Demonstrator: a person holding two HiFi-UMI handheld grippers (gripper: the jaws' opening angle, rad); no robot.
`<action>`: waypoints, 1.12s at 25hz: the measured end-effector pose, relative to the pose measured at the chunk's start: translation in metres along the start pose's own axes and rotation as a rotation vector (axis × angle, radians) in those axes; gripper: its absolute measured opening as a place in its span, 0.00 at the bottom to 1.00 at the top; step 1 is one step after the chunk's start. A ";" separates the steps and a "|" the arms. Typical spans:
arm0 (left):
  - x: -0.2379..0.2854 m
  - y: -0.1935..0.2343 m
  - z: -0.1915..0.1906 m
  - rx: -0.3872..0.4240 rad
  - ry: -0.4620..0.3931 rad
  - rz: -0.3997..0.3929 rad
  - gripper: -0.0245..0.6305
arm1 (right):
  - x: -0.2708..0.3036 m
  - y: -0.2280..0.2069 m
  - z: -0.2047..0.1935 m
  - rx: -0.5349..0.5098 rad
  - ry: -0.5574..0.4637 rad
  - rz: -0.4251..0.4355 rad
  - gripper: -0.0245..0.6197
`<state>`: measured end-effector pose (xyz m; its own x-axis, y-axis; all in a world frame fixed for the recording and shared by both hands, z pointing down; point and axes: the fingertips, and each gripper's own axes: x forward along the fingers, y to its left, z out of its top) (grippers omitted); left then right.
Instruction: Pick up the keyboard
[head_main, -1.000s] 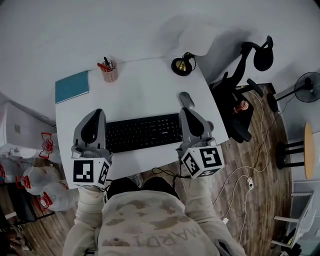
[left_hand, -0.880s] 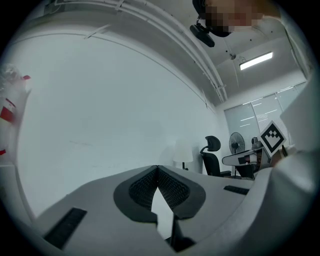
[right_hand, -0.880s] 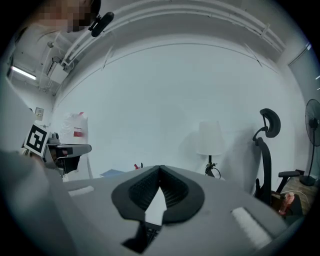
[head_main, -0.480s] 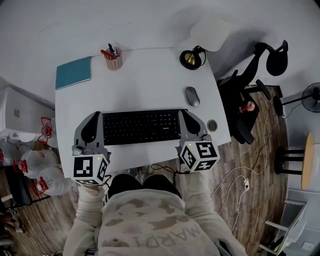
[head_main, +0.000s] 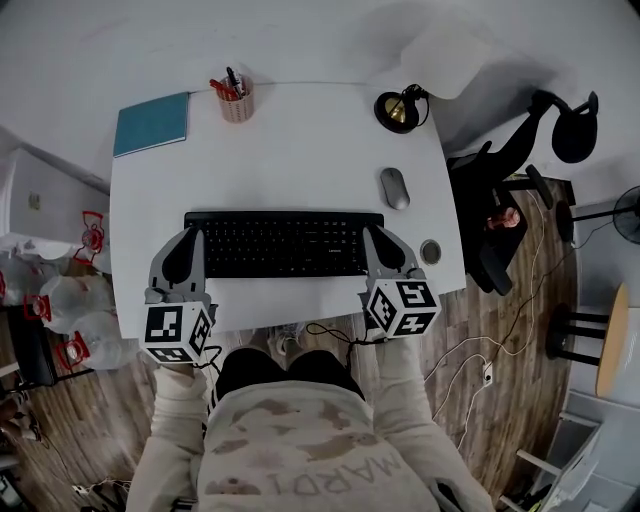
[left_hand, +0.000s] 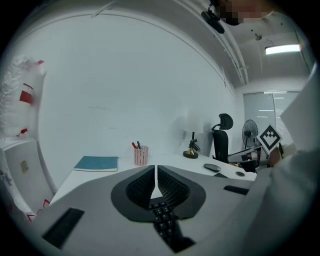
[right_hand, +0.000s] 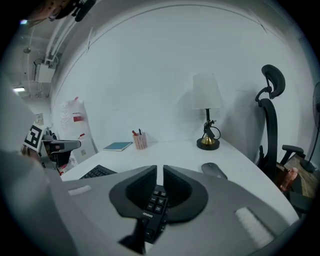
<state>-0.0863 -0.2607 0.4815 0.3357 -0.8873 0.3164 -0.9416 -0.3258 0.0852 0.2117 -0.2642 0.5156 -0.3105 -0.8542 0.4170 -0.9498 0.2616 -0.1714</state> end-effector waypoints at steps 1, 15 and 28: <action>0.000 0.002 -0.005 0.006 0.013 0.006 0.05 | 0.000 -0.003 -0.004 0.003 0.012 0.001 0.13; 0.007 0.025 -0.073 0.017 0.217 0.044 0.26 | 0.007 -0.034 -0.054 0.050 0.128 -0.009 0.29; 0.016 0.055 -0.114 -0.058 0.332 0.075 0.37 | 0.019 -0.057 -0.085 0.093 0.218 -0.040 0.39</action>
<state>-0.1362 -0.2555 0.5988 0.2470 -0.7505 0.6130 -0.9665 -0.2361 0.1003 0.2567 -0.2571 0.6094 -0.2830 -0.7432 0.6063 -0.9572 0.1785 -0.2279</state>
